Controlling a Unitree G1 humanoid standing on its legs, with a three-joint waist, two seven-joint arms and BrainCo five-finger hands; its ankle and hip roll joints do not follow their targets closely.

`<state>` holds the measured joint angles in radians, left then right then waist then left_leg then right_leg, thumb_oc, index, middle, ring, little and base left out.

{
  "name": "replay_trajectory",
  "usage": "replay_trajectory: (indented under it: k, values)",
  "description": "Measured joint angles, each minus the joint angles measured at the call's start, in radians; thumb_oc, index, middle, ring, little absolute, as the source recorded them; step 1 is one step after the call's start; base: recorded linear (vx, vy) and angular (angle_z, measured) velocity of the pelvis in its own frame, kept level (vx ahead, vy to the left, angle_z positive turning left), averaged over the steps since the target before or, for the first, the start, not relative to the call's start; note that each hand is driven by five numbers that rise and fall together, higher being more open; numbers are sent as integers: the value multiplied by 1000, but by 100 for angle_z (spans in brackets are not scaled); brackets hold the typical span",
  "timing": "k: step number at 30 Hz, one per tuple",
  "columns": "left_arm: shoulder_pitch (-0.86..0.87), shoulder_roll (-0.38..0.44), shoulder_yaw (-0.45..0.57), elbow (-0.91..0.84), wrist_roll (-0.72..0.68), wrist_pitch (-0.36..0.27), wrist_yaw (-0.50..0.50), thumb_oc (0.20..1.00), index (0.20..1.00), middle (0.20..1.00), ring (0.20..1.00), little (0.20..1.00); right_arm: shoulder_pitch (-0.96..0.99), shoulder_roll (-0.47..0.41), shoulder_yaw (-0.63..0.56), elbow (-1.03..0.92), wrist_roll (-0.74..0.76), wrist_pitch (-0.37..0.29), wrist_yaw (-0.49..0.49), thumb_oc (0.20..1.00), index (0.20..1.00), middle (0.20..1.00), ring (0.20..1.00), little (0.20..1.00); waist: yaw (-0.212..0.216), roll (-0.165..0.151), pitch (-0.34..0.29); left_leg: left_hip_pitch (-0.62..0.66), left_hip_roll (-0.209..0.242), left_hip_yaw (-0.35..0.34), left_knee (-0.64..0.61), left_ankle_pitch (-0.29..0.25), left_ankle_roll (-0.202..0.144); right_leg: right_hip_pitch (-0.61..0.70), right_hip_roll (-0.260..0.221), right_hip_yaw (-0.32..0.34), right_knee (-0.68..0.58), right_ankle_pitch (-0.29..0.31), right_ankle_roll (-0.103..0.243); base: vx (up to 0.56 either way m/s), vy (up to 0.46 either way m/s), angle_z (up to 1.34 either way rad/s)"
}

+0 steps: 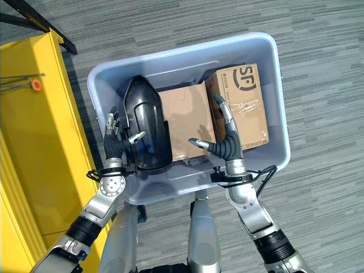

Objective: Move parts from the plastic box to the shelf.

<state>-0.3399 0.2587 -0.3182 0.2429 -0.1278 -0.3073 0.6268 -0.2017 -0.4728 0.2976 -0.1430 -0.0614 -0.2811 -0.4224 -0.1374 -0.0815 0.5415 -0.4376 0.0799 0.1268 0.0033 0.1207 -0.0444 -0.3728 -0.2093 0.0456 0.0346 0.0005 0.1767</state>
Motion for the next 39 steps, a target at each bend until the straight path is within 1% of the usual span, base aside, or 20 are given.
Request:
replay_trajectory:
  k: [6, 8, 11, 15, 17, 19, 22, 27, 29, 30, 31, 32, 36, 39]
  values:
    - [-10, -7, 17, 31, 1, 10, 56, 1000, 1000, 1000, 1000, 1000, -1, 0, 6, 0, 1, -6, -15, 1000, 1000, 1000, 1000, 1000, -7, -2, 0, -3, 1, 0, 0, 0, 0, -3, 0, 0, 0, 0, 0, 0, 0, 0]
    - [-15, -12, 24, 40, 1, 10, 65, 1000, 1000, 1000, 1000, 1000, -6, -1, 9, 0, 4, -11, -18, 1000, 1000, 1000, 1000, 1000, -8, -4, 0, -26, 4, 0, 3, 0, 0, -26, 4, 0, 1, 1, -1, 0, 0, 0]
    - [-25, -19, 22, 57, 1, 13, 93, 1000, 1000, 1000, 1000, 1000, -10, 0, 26, 0, 10, -11, -23, 1000, 1000, 1000, 1000, 1000, -11, -18, 2, -29, 7, 0, 5, 0, 0, -28, 7, 0, 1, 1, -2, 0, 0, 0]
    - [-45, -16, 11, 122, 17, 17, 95, 1000, 1000, 1000, 1000, 1000, -19, -1, 29, 0, 11, -12, -24, 1000, 1000, 1000, 1000, 1000, -13, -24, 2, -30, 8, 0, 5, 0, 0, -29, 7, 0, 1, 1, -2, 0, 0, 0]
    - [-56, -37, -6, 223, 32, 22, 92, 1000, 1000, 1000, 1000, 1000, -18, -1, 29, 0, 23, -21, -24, 1000, 1000, 1000, 1000, 1000, -16, -25, 1, -36, 13, 0, 5, 1, -1, -36, 13, 0, 1, 3, -4, 19, 7, -4]
    - [-59, -47, -6, 242, 31, 37, 93, 1000, 1000, 1000, 1000, 1000, -17, -1, 32, 0, 39, -22, -24, 1000, 1000, 1000, 1000, 1000, -18, -26, 2, -38, 17, 0, 5, 2, -3, -38, 17, 0, 1, 5, -7, 9, -4, -4]
    - [-73, -60, -5, 276, 29, 38, 91, 1000, 1000, 1000, 1000, 1000, -18, -1, 41, 0, 40, -24, -23, 1000, 1000, 1000, 1000, 1000, -19, -26, 2, -39, 23, 0, 5, 3, -5, -40, 23, 0, 1, 7, -9, 2, -4, -1]
    - [-153, -76, 3, 400, 13, 30, 77, 1000, 1000, 1000, 1000, 1000, -18, -12, 70, -9, 49, -24, -20, 1000, 1000, 1000, 1000, 1000, -22, -28, 0, -52, 24, 1, 5, 5, -6, -55, 24, 1, 1, 8, -11, 0, 0, 0]
    - [-190, -85, 18, 451, -24, 30, 72, 1000, 1000, 1000, 1000, 1000, -17, -15, 70, -30, 50, -24, -20, 1000, 1000, 1000, 1000, 1000, -25, -28, 0, -55, 24, 1, 5, 5, -7, -57, 24, 1, 2, 8, -11, 0, 0, 0]
    - [-196, -87, 24, 458, -53, 44, 59, 1000, 1000, 1000, 1000, 1000, -17, -14, 71, -40, 50, -24, -19, 1000, 1000, 1000, 1000, 1000, -30, -29, 0, -56, 24, 1, 5, 5, -7, -57, 24, 1, 2, 8, -11, 0, 0, 0]
    - [-196, -90, 25, 472, -78, 52, 49, 821, 821, 821, 821, 821, -17, -15, 71, -46, 51, -24, -19, 1000, 1000, 1000, 1000, 1000, -35, -30, -1, -57, 24, 1, 5, 5, -7, -58, 25, 1, 1, 8, -11, 0, 0, 0]
    - [-196, -94, 27, 477, -90, 47, 52, 203, 203, 203, 203, 203, -16, -16, 71, -47, 54, -24, -19, 1000, 1000, 1000, 1000, 1000, -37, -30, -1, -57, 25, 1, 5, 5, -7, -58, 25, 1, 1, 8, -12, 0, 0, 0]
    - [-192, -93, 43, 447, -136, 35, 52, 200, 200, 200, 200, 200, -17, -19, 72, -48, 79, -24, -14, 1000, 1000, 1000, 1000, 1000, -34, -31, -1, -56, 26, 0, 5, 6, -7, -57, 27, 1, 2, 9, -12, 0, 0, 0]
    - [-192, -88, 44, 446, -136, 35, 52, 200, 200, 200, 200, 200, -18, -19, 72, -48, 79, -24, -14, 1000, 1000, 1000, 1000, 1000, -27, -31, -1, -54, 25, -2, 6, 7, -6, -52, 26, 0, 2, 9, -13, 10, 10, 0]
